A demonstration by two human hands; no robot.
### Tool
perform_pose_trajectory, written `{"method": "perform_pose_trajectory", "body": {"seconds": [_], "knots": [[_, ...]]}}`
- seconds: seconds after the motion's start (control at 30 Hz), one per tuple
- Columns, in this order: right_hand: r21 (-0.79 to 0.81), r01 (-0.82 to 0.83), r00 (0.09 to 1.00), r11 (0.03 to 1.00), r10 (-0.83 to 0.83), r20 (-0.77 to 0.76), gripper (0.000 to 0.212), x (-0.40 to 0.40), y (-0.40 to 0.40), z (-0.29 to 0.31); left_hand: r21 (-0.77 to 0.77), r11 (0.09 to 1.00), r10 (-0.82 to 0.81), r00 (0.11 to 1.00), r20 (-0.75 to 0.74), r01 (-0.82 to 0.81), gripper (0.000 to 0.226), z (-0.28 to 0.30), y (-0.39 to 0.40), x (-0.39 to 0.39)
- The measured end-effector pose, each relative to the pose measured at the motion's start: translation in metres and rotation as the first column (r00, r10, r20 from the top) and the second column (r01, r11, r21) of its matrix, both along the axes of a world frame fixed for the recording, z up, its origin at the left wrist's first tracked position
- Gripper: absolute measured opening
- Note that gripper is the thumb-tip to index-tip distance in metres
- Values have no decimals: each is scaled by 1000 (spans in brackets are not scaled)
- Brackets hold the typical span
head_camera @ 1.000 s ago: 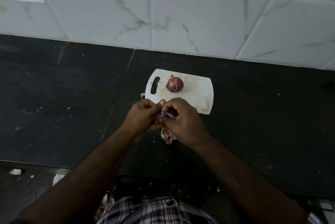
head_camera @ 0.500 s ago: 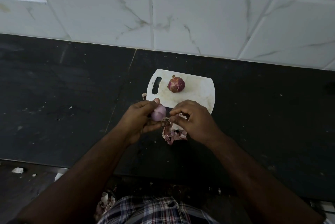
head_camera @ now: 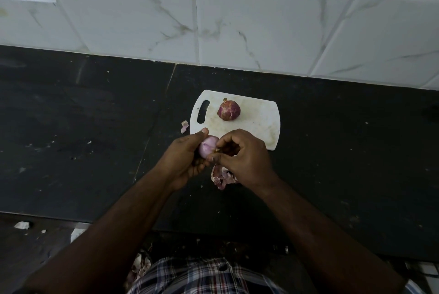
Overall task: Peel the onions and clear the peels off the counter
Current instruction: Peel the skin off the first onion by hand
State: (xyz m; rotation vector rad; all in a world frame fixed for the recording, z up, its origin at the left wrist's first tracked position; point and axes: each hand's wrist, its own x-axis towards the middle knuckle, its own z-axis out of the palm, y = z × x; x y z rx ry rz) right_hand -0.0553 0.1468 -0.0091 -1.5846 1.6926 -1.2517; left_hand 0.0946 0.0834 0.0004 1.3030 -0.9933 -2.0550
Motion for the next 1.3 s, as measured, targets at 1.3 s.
{"method": "perform_pose_trajectory", "body": {"seconds": [1.3], "knots": [[53,-10,985,999,1,171,33,-4,2,8,-156,975,-176,980,-94,160,52,8,-8,7]]}}
